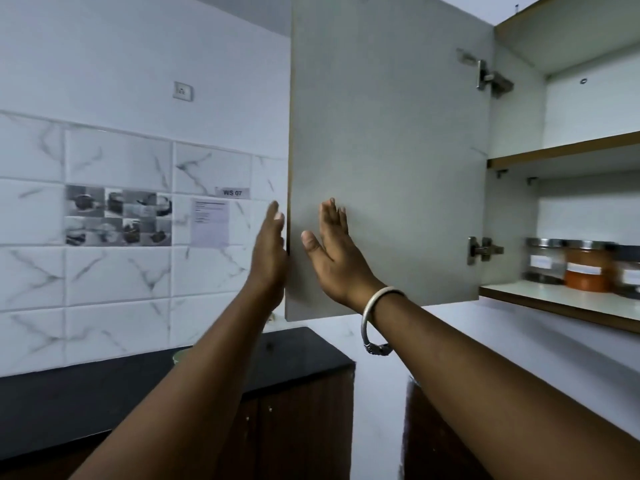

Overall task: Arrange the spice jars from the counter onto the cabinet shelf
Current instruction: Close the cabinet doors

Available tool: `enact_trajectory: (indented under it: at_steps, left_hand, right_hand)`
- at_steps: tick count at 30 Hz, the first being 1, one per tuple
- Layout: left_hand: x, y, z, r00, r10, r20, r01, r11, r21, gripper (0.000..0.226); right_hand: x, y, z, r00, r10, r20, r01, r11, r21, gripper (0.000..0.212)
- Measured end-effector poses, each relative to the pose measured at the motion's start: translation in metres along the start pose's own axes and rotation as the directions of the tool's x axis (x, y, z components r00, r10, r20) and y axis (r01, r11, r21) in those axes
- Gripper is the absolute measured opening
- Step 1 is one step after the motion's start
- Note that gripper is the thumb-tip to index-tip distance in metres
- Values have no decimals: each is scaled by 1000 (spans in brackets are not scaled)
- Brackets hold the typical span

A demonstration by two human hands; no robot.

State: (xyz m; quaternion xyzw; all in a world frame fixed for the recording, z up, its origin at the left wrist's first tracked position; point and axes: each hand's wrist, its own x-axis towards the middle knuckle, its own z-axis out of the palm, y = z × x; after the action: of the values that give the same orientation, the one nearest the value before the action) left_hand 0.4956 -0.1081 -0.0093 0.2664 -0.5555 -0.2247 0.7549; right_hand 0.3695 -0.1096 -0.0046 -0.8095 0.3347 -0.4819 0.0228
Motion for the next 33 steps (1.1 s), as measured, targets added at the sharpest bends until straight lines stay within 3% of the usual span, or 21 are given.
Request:
enact_trajectory:
  at_steps: [5, 8, 12, 16, 20, 23, 26, 30, 33]
  left_hand:
    - [-1, -16, 5, 999, 26, 31, -24, 998, -62, 54]
    - [-12, -3, 6, 999, -1, 48, 11, 981, -195, 51]
    - [-47, 28, 17, 989, -29, 144, 91, 892, -443, 48]
    - [-98, 51, 45, 960, 97, 263, 55, 855, -516, 58]
    - [-137, 56, 108, 831, 315, 459, -74, 880, -470, 62]
    - [-160, 57, 171, 702, 472, 534, -264, 868, -420, 56]
    - [-177, 53, 233, 560, 601, 570, -490, 795, -356, 54]
    - [-194, 53, 309, 454, 643, 617, -706, 682, -192, 65]
    - [-202, 54, 358, 412, 614, 673, -790, 609, -73, 74]
  right_hand:
    - [6, 0, 17, 999, -37, -29, 35, 996, -85, 67]
    - [-2, -3, 15, 997, -49, -59, 43, 994, -95, 66]
    - [-30, -19, -2, 989, -41, -140, 42, 999, 5, 67]
    - [-80, -37, -37, 941, -33, -337, 85, 986, 141, 70]
    - [-136, -36, -113, 902, 27, -430, 157, 909, 386, 76]
    - [-177, -24, -183, 857, 11, -515, 146, 954, 263, 51]
    - [-210, -6, -244, 824, 45, -565, 65, 983, 173, 31]
    - [-237, 29, -315, 790, 174, -587, -38, 971, 237, 25]
    - [-244, 59, -358, 736, 343, -583, -91, 905, 416, 27]
